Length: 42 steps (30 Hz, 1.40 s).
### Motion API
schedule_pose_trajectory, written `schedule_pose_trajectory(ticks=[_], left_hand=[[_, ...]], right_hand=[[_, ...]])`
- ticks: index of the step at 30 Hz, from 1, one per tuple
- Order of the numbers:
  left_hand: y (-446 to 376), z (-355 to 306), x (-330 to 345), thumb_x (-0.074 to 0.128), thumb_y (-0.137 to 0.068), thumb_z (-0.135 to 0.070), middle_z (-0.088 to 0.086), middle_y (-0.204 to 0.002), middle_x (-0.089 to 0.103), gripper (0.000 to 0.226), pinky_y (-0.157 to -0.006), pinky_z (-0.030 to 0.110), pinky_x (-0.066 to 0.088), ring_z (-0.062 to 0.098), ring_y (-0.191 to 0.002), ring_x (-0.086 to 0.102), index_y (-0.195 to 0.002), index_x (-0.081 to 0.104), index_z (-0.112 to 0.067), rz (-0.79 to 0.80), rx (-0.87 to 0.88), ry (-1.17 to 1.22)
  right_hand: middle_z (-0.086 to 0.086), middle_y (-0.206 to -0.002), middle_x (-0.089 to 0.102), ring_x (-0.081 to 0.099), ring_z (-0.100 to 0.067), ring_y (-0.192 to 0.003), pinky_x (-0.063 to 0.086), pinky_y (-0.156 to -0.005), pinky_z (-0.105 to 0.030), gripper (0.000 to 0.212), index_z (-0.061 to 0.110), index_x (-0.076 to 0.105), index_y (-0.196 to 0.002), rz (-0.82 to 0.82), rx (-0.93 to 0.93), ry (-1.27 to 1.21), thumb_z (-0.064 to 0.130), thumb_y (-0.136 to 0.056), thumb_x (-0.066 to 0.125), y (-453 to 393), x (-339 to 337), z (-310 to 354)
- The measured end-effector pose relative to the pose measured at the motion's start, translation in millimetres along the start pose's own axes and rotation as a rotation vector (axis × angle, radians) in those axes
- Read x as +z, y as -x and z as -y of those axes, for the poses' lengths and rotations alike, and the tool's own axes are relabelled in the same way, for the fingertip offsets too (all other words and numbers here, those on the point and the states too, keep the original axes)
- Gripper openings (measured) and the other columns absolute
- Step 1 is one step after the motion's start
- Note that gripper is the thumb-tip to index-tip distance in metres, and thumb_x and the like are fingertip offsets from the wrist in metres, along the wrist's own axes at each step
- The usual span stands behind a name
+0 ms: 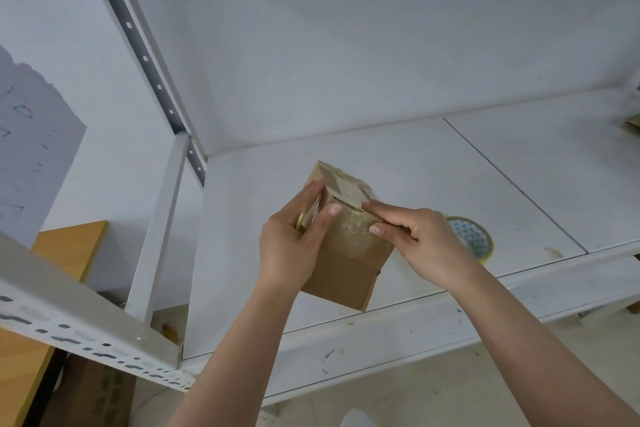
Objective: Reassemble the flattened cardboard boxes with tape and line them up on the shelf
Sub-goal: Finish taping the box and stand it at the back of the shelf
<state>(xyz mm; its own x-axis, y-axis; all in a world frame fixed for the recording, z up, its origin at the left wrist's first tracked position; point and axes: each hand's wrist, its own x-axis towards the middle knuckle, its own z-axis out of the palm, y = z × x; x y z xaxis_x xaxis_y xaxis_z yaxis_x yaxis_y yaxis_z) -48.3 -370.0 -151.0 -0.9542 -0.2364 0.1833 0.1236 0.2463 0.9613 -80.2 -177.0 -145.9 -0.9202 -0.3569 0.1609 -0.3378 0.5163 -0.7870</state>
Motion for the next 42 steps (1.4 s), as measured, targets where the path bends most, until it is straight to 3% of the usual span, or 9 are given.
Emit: schedule_pose_trajectory(ticks=[7, 12, 15, 18, 27, 32, 35, 38, 42], left_hand=[[-11, 0, -14, 0.051, -0.089, -0.057, -0.022, -0.15, 0.039, 0.05, -0.114, 0.03, 0.033, -0.011, -0.139, 0.026, -0.137, 0.036, -0.062, 0.307, 0.126, -0.228], [-2, -2, -6, 0.051, -0.091, -0.044, -0.033, -0.112, 0.063, 0.041, -0.078, 0.016, 0.051, 0.0, -0.101, 0.061, -0.126, 0.06, -0.026, 0.081, 0.098, 0.007], [7, -2, 3, 0.05, -0.09, -0.046, -0.029, -0.11, 0.064, 0.03, -0.072, 0.015, 0.048, 0.003, -0.095, 0.063, -0.116, 0.061, -0.036, -0.037, 0.088, 0.061], [13, -1, 8, 0.051, -0.097, -0.033, -0.021, -0.103, 0.066, 0.021, -0.061, 0.009, 0.044, -0.002, -0.075, 0.06, -0.115, 0.062, -0.029, -0.09, 0.093, 0.129], [16, -1, 3, 0.05, -0.092, -0.041, -0.019, -0.098, 0.065, 0.029, -0.055, 0.009, 0.042, -0.001, -0.067, 0.056, -0.113, 0.063, -0.026, -0.105, 0.103, 0.146], [13, -5, -7, 0.051, -0.097, -0.038, -0.02, -0.09, 0.064, 0.017, -0.057, 0.017, 0.044, 0.0, -0.067, 0.055, -0.107, 0.064, -0.033, -0.092, 0.097, 0.132], [14, -11, -7, 0.051, -0.096, -0.036, -0.021, -0.081, 0.063, 0.017, -0.052, 0.017, 0.042, 0.002, -0.06, 0.053, -0.106, 0.063, -0.03, -0.047, 0.117, 0.152], [16, -16, -5, 0.05, -0.095, -0.033, -0.02, -0.082, 0.064, 0.018, -0.052, 0.016, 0.042, 0.002, -0.06, 0.053, -0.107, 0.063, -0.028, -0.037, 0.148, 0.159], [18, -14, -4, 0.052, -0.094, -0.036, -0.027, -0.099, 0.065, 0.039, -0.062, 0.015, 0.045, -0.002, -0.072, 0.057, -0.124, 0.06, -0.012, -0.048, 0.157, 0.138]], right_hand=[[0.014, -0.133, 0.058, 0.052, 0.001, -0.125, 0.038, -0.102, -0.01, 0.04, 0.028, 0.064, -0.126, -0.002, -0.048, -0.01, 0.03, -0.086, 0.069, 1, -4, -1], [0.019, -0.108, 0.065, 0.068, 0.0, -0.095, 0.051, -0.081, -0.011, 0.047, 0.029, 0.062, -0.103, -0.44, 0.04, -0.347, 0.045, -0.062, 0.078, -2, 0, 8], [0.024, -0.08, 0.069, 0.066, 0.007, -0.08, 0.048, -0.073, -0.009, 0.017, 0.025, 0.06, -0.079, -0.568, -0.084, -0.33, 0.029, -0.076, 0.076, 0, 8, 10], [0.032, -0.066, 0.062, 0.059, 0.012, -0.066, 0.04, -0.066, -0.003, 0.029, 0.023, 0.054, -0.068, -0.63, -0.152, -0.291, 0.008, -0.088, 0.07, -1, 10, 8], [0.013, -0.082, 0.073, 0.069, -0.002, -0.083, 0.051, -0.079, -0.018, 0.01, 0.018, 0.066, -0.082, -0.509, -0.129, -0.552, 0.025, -0.089, 0.067, 0, 7, 9], [-0.005, -0.106, 0.074, 0.069, -0.024, -0.105, 0.053, -0.096, -0.041, 0.046, 0.022, 0.074, -0.104, -0.414, -0.111, -0.698, 0.058, -0.092, 0.048, 3, -6, 9], [0.015, -0.105, 0.073, 0.067, -0.004, -0.101, 0.052, -0.093, -0.024, 0.047, 0.023, 0.064, -0.125, -0.366, -0.151, -0.577, 0.054, -0.093, 0.048, 2, -6, 13], [0.022, -0.058, 0.046, 0.041, 0.002, -0.054, 0.037, -0.063, -0.005, 0.041, 0.03, 0.058, -0.127, -0.347, -0.206, -0.459, 0.048, -0.09, 0.054, 1, -1, 19], [0.023, -0.1, 0.068, 0.064, 0.004, -0.09, 0.046, -0.082, -0.01, 0.03, 0.022, 0.062, -0.123, -0.399, -0.226, -0.299, 0.028, -0.095, 0.056, 5, 1, 24]])
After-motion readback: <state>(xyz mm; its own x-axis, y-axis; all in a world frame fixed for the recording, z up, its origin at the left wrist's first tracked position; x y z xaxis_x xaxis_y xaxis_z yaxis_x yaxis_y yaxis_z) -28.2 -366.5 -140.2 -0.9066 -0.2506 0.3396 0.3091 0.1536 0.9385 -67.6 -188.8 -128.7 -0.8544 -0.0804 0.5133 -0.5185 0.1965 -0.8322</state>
